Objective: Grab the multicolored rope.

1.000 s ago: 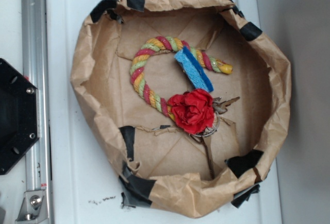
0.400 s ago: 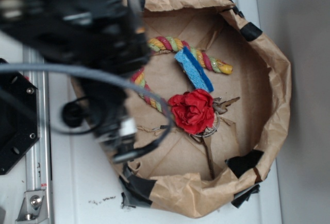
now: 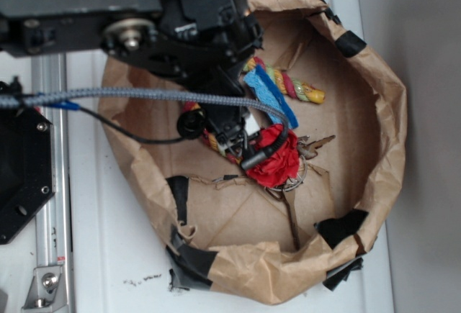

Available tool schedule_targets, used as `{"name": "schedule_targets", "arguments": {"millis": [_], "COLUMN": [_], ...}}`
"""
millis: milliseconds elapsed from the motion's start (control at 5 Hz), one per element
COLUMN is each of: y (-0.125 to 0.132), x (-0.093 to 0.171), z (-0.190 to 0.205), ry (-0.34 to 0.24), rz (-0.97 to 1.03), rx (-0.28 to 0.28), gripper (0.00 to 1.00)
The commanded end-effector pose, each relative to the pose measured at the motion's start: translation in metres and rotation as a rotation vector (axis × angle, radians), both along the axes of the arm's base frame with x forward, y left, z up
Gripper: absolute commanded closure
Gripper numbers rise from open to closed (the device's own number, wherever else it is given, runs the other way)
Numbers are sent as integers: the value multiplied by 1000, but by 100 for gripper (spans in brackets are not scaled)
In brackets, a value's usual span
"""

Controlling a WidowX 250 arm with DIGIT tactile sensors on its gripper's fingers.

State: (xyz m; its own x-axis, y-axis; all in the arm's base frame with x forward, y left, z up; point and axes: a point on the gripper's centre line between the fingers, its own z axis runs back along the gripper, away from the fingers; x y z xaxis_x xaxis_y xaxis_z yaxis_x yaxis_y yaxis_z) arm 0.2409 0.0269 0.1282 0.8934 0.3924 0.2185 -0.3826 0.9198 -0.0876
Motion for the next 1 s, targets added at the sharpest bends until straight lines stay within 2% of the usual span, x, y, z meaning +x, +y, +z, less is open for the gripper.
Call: {"name": "schedule_targets", "arguments": {"millis": [0, 200, 400, 600, 800], "y": [15, 20, 29, 43, 51], "x": [4, -1, -3, -14, -1], "z": [13, -39, -74, -86, -100], "ry": [-32, 97, 108, 115, 90], "rz": [34, 117, 199, 255, 275], "rx": [6, -76, -8, -33, -66], "gripper": [0, 0, 0, 0, 0]}}
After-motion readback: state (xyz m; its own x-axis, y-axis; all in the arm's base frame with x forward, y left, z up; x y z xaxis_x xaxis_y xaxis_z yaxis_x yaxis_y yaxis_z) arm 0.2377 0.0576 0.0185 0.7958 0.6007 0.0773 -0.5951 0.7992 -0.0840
